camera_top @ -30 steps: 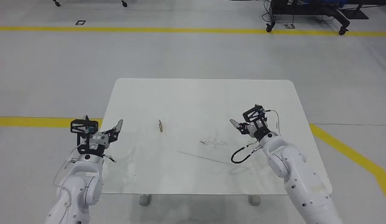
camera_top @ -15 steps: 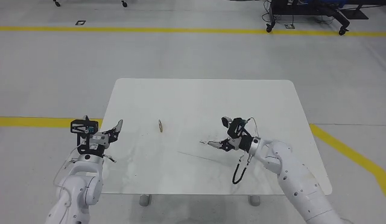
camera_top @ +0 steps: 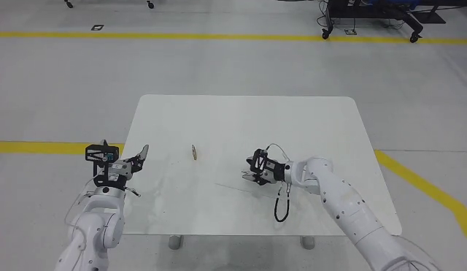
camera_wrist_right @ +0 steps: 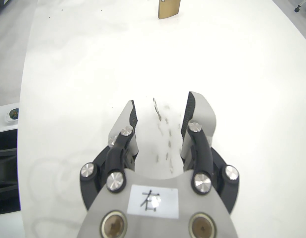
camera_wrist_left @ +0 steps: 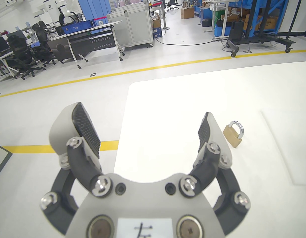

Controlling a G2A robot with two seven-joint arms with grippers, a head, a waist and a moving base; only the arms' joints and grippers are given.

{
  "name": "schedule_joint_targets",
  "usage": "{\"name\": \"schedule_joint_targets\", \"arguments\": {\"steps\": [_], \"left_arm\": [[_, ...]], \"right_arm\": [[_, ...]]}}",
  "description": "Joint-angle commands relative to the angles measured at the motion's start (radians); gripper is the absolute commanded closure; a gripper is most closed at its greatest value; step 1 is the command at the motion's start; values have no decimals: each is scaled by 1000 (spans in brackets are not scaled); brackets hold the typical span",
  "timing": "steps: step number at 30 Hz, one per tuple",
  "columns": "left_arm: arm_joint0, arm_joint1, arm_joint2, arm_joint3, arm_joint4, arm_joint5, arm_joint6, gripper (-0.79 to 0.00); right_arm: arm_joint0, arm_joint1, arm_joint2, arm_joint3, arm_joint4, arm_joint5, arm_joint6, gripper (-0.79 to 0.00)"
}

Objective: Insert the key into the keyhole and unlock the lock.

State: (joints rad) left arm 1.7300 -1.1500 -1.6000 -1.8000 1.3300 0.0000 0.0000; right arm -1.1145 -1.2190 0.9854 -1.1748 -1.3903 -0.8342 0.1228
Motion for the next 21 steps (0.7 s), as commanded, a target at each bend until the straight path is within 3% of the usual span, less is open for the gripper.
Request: {"name": "schedule_joint_targets", "arguments": {"steps": [1,4,6,7,8,21], "left_arm": [[0,0,0,0,0,0,0,-785],[0,0,0,0,0,0,0,-785],[0,0,0,0,0,0,0,-785],[0,0,0,0,0,0,0,-785],[0,0,0,0,0,0,0,-785],[0,0,0,0,0,0,0,-785]], "right_arm": [[15,-4,-16,10,-2,-7,4,-366],[36,-9,-38,24,-9,-19,13,-317],[52,-13,-52,33,-10,-27,22,-237],[59,-15,-58,37,-9,-32,24,-55],[66,-16,-63,41,-11,-35,28,0],[95,-16,-85,32,-26,-51,48,0]]}}
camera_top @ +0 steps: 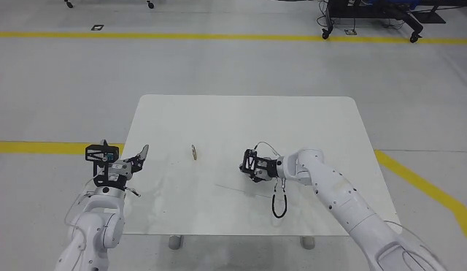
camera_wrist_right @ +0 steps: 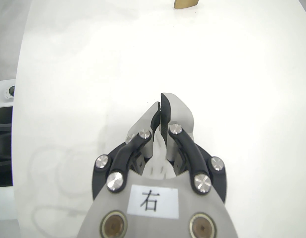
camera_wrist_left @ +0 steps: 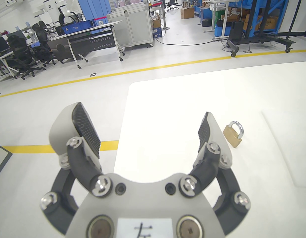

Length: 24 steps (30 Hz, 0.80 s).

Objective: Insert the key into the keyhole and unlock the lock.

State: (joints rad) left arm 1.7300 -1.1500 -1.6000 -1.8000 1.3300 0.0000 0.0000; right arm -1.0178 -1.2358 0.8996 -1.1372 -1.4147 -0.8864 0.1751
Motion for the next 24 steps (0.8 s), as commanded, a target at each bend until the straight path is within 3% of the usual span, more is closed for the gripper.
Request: {"name": "schedule_joint_targets", "arguments": {"steps": [1,12,24], "left_arm": [[0,0,0,0,0,0,0,-785],[0,0,0,0,0,0,0,-785],[0,0,0,0,0,0,0,-785]], "right_arm": [[-4,3,3,-12,-5,1,-9,0],[-60,37,85,-82,-11,-26,-183,0],[-60,37,85,-82,-11,-26,-183,0]]}}
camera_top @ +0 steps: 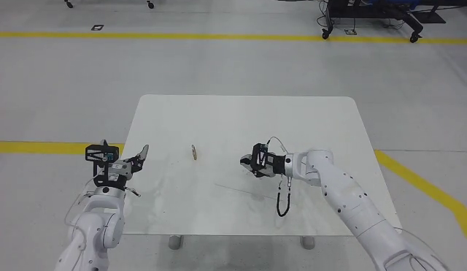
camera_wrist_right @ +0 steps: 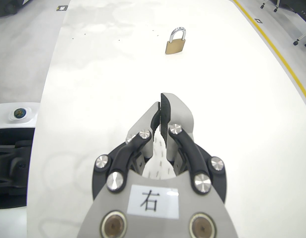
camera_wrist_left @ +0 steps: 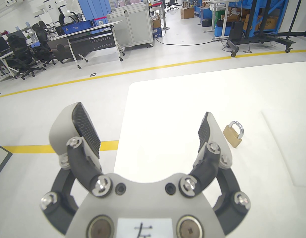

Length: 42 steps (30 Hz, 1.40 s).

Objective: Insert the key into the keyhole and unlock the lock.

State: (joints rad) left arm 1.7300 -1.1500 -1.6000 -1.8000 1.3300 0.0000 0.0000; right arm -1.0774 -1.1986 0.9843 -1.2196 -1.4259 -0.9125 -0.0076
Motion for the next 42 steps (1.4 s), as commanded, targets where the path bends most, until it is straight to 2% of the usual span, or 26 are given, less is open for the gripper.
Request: {"name": "schedule_joint_targets", "arguments": {"steps": [1,3,6,8,11,12,22,24,26,30,33,36,38,40,42], "left_arm": [[0,0,0,0,0,0,0,-785],[0,0,0,0,0,0,0,-785],[0,0,0,0,0,0,0,-785],[0,0,0,0,0,0,0,-785],[0,0,0,0,0,0,0,-785],[0,0,0,0,0,0,0,-785],[2,0,-1,-3,11,-5,7,-785],[8,-5,0,-18,-83,-28,48,-785],[3,-13,15,-19,-256,-92,66,-785],[-89,-29,93,31,-669,-293,-4,-785],[-203,-43,195,106,-975,-404,-139,-785],[-332,-61,311,187,-1213,-432,-297,-785],[-412,-72,379,235,-1281,-435,-393,-785],[-483,-79,428,289,-1347,-394,-505,-785],[-495,-80,430,298,-1354,-387,-514,-785]], "right_arm": [[-9,-1,2,-4,11,20,-9,0],[-34,1,23,-21,47,54,-87,0],[-80,11,80,-39,104,62,-274,0],[-110,17,116,-36,163,23,-415,0],[-138,22,168,27,296,-100,-635,0],[-147,24,166,39,338,-100,-700,0],[-150,25,163,42,352,-100,-721,0],[-150,25,163,42,352,-100,-721,0],[-150,25,163,42,352,-100,-721,0],[-150,25,163,42,352,-100,-721,0],[-150,25,163,42,352,-100,-721,0],[-150,25,163,42,352,-100,-721,0],[-150,25,163,42,352,-100,-721,0],[-150,25,163,42,352,-100,-721,0],[-150,25,163,42,352,-100,-721,0]]}}
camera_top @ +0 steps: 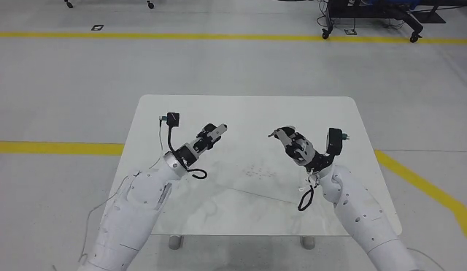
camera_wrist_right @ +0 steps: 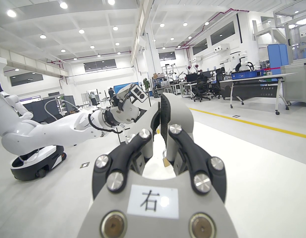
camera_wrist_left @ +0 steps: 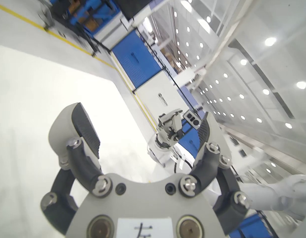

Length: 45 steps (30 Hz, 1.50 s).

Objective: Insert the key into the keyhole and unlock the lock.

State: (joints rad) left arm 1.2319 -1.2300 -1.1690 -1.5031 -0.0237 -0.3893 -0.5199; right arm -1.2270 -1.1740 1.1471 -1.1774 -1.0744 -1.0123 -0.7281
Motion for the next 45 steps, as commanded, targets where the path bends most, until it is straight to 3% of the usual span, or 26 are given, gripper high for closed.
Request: {"name": "schedule_joint_targets", "arguments": {"steps": [1,7,11,15,23,27,28,30,34,36,45], "left_arm": [[3,0,-1,1,-1,3,6,-785],[3,0,-1,1,-1,3,6,-785],[23,-3,21,6,-34,-100,-18,-785],[-3,1,25,36,-27,-216,-86,-785],[-36,5,25,91,-75,-242,-157,-785],[-36,6,36,85,-51,-239,-167,-702],[-37,6,40,84,-53,-242,-171,-610],[-39,6,45,85,-56,-247,-178,-517],[-41,7,50,87,-53,-256,-176,-462],[-41,7,56,88,-50,-257,-176,-391],[-50,5,75,99,-40,-239,-167,-348]], "right_arm": [[0,0,0,0,0,0,0,0],[0,0,0,0,0,0,0,0],[-2,-1,-1,-2,7,1,2,0],[6,-15,-40,9,157,19,95,0],[63,-50,-144,98,491,29,358,0],[76,-65,-182,105,646,0,437,0],[74,-71,-198,93,703,0,451,0],[76,-77,-221,84,803,0,488,0],[76,-89,-260,88,1014,0,568,0],[80,-95,-279,101,1105,0,618,0],[104,-121,-304,163,1224,0,716,0]]}}
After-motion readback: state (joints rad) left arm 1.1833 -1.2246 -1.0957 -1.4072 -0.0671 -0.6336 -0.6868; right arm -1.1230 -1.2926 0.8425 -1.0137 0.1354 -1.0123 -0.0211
